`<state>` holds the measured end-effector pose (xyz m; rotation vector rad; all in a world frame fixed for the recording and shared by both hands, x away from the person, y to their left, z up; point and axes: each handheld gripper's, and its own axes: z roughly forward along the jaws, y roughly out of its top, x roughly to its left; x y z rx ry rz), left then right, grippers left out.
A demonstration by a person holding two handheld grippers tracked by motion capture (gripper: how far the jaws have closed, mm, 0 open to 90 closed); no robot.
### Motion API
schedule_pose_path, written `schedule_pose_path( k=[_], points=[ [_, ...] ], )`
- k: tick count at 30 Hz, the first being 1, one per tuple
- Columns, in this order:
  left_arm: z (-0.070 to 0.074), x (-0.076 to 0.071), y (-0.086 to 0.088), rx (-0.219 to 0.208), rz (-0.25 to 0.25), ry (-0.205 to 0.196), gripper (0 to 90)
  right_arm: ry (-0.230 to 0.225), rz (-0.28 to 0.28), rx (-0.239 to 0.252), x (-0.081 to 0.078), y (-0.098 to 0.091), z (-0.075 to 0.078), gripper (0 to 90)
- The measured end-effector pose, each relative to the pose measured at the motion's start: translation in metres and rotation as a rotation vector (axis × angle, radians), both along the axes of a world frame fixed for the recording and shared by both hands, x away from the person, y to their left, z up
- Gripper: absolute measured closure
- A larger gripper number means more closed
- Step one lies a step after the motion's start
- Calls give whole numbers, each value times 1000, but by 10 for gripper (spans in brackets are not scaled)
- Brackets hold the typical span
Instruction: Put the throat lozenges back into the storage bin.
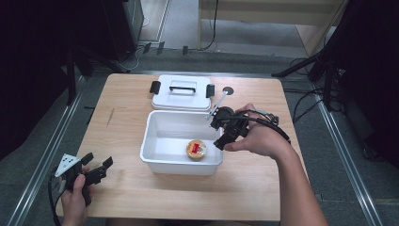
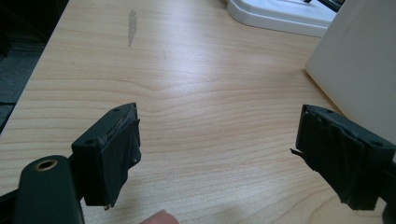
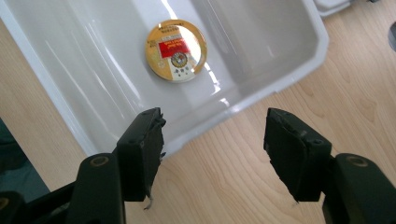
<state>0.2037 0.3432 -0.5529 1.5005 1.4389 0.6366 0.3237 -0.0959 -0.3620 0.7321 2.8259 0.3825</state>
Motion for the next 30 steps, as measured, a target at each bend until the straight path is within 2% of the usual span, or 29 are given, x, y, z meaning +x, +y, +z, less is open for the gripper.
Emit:
schedule_pose_path(
  k=[8, 13, 20, 24, 30],
  points=[
    [0, 0, 0, 1, 0, 1, 146, -9, -28, -10, -3, -19, 3, 381],
    [0, 0, 0, 3, 0, 1, 146, -3, -54, -15, -6, -33, -1, 376],
    [0, 0, 0, 2, 0, 2, 146, 8, -92, -5, -7, -53, -17, 354],
    [0, 0, 0, 4, -1, 3, 146, 15, -152, 8, -7, -68, -34, 319],
    [0, 0, 0, 5, -1, 3, 146, 2, -193, 33, -6, -81, -50, 284]
  ],
)
